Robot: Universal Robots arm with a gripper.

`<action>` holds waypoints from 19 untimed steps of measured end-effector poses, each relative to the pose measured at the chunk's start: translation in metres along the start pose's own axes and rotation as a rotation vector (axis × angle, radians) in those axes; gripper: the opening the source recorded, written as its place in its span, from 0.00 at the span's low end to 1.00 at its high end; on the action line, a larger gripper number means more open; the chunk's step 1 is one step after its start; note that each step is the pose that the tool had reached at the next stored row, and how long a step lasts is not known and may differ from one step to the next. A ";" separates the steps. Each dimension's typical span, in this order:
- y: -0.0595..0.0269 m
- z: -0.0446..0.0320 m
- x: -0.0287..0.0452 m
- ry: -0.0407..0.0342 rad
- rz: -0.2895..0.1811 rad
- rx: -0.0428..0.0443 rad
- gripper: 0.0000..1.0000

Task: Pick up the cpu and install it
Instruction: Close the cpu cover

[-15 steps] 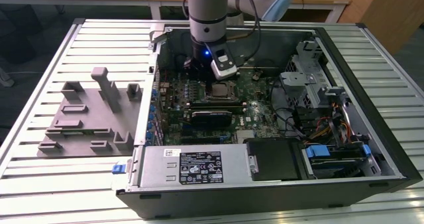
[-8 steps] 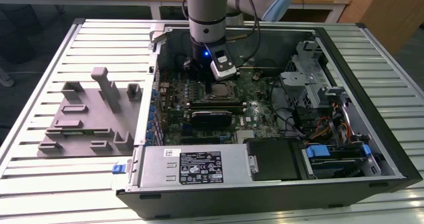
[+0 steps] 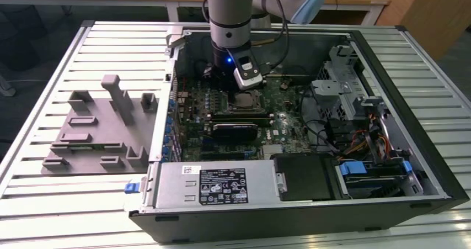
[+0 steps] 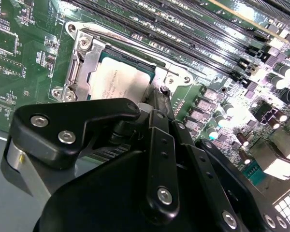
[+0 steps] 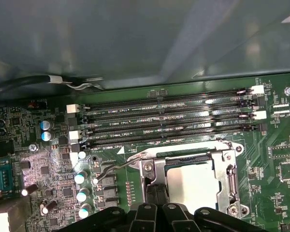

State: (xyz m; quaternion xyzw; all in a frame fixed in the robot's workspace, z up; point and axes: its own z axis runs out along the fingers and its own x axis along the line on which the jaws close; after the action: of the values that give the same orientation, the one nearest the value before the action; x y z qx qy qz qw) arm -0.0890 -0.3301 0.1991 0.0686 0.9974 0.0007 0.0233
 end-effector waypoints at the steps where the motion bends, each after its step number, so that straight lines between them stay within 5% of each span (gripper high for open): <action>1: 0.0000 0.0002 0.0001 -0.0001 0.000 -0.0001 0.11; 19: -0.0001 0.0012 0.0004 0.0002 0.000 -0.0004 0.11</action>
State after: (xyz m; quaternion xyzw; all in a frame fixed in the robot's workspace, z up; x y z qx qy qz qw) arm -0.0893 -0.3301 0.1978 0.0686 0.9974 0.0009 0.0232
